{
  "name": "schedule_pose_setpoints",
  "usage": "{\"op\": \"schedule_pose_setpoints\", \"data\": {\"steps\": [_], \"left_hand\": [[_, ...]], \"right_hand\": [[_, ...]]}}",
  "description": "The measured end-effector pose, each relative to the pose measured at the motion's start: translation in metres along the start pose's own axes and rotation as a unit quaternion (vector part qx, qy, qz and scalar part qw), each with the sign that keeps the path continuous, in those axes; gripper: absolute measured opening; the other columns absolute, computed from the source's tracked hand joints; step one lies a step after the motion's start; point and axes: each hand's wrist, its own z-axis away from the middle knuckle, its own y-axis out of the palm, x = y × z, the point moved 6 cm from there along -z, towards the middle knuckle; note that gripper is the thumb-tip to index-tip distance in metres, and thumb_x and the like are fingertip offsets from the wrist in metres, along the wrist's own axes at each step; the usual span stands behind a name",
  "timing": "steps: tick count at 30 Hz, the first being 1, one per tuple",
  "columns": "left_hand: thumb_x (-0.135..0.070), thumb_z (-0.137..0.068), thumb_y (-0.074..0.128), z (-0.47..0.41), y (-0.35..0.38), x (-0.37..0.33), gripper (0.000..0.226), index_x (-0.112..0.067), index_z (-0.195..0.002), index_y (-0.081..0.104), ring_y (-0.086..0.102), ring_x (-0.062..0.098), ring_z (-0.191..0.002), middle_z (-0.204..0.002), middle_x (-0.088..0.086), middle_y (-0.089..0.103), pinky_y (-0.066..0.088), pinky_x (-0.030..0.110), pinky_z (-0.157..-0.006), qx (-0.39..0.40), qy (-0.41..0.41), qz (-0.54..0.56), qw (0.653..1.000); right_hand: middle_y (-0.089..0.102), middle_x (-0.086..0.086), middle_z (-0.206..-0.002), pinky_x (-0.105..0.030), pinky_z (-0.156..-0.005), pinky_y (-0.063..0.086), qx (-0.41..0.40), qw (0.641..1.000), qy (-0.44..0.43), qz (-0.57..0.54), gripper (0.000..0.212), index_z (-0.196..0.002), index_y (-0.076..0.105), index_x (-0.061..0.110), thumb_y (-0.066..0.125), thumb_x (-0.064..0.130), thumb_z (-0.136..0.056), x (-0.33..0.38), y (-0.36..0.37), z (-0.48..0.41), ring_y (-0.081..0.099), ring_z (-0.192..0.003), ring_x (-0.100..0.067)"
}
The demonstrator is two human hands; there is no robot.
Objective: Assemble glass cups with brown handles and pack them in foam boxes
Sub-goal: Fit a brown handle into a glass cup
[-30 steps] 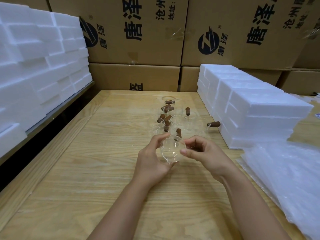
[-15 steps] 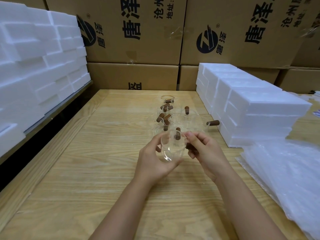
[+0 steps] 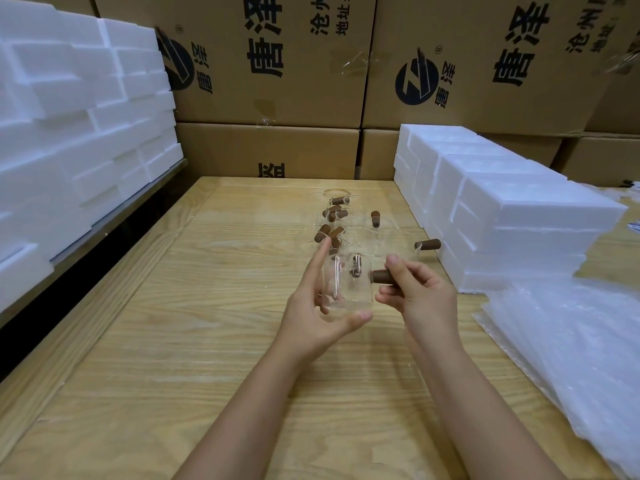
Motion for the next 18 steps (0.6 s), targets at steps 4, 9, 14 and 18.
{"op": "schedule_pose_setpoints", "data": {"steps": [4,9,14,18], "left_hand": [[-0.027,-0.064,0.090,-0.001,0.004,0.006,0.116,-0.048,-0.149,0.014,0.059,-0.006,-0.106,-0.125,-0.033,0.054,0.039,0.013,-0.099,0.018,0.004,-0.049,0.999],[-0.034,-0.063,0.089,0.001,0.006,-0.002,0.110,-0.054,-0.144,0.016,0.058,-0.003,-0.100,-0.123,-0.031,0.051,0.038,0.006,-0.092,0.003,0.049,-0.127,0.991],[-0.052,-0.066,0.076,0.006,0.006,-0.019,0.088,-0.033,-0.141,0.035,0.044,-0.003,-0.128,-0.139,-0.022,0.042,0.034,0.016,-0.106,-0.050,0.153,-0.210,0.964],[-0.056,-0.063,0.074,0.009,0.005,-0.027,0.081,-0.021,-0.132,0.050,0.059,0.009,-0.094,-0.116,-0.012,0.057,0.047,0.022,-0.090,-0.094,0.171,-0.232,0.953]], "right_hand": [[0.070,-0.006,-0.062,-0.020,-0.044,0.049,-0.064,0.998,0.004,0.017,0.021,-0.073,0.067,0.006,0.071,0.023,-0.085,-0.005,-0.008,0.001,0.057,-0.043,-0.010],[0.068,-0.007,-0.061,-0.022,-0.037,0.045,-0.111,0.993,0.027,0.023,0.027,-0.070,0.067,0.004,0.070,0.026,-0.086,-0.011,-0.014,0.002,0.052,-0.039,-0.011],[0.064,-0.004,-0.053,-0.022,-0.033,0.040,-0.126,0.990,0.048,0.031,0.033,-0.063,0.064,0.005,0.070,0.029,-0.085,-0.013,-0.016,0.004,0.047,-0.035,-0.012],[0.066,-0.008,-0.057,-0.022,-0.035,0.040,-0.121,0.989,0.044,0.070,0.036,-0.064,0.064,0.007,0.067,0.036,-0.087,-0.009,-0.012,0.007,0.050,-0.038,-0.011]]}}
